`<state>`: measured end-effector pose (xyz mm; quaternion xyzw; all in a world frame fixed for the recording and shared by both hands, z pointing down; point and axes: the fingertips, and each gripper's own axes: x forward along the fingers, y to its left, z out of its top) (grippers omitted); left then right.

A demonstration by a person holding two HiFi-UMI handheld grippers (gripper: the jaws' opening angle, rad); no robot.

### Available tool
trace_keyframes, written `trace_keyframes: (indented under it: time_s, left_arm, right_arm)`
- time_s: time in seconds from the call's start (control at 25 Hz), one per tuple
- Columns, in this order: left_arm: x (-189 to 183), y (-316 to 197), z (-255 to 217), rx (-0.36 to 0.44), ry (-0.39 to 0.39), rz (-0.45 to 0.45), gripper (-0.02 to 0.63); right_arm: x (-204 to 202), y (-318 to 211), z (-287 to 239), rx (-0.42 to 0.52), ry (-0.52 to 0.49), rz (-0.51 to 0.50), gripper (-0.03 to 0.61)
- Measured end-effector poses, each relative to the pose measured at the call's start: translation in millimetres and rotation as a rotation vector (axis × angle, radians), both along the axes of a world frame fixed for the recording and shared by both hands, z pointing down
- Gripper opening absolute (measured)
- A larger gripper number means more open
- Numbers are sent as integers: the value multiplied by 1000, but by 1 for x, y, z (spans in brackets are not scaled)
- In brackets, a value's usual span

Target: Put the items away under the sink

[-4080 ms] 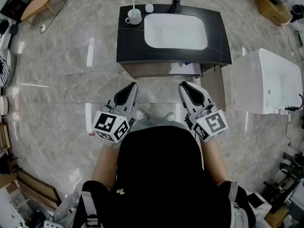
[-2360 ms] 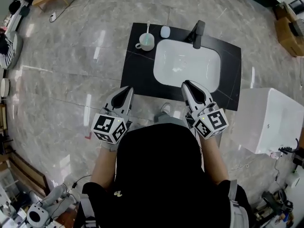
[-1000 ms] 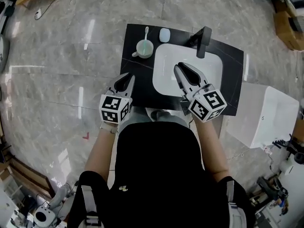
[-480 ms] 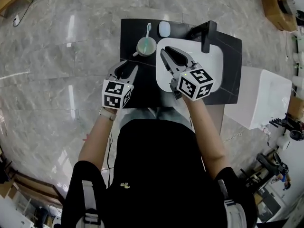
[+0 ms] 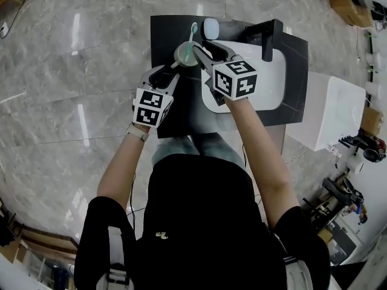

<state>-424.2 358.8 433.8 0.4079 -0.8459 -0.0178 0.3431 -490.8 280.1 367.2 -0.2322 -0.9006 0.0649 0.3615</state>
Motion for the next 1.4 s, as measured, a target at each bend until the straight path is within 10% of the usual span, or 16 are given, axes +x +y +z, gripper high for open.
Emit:
trace_keyframes:
  time_s: [0.72, 1.4]
  left_arm:
    - [-21, -20, 7, 14, -122, 51, 86]
    - [-13, -10, -30, 17, -270, -5, 63]
  right_arm:
    - [-30, 6, 41, 62, 92, 32, 65]
    - [-7, 2, -19, -48, -98, 92, 46]
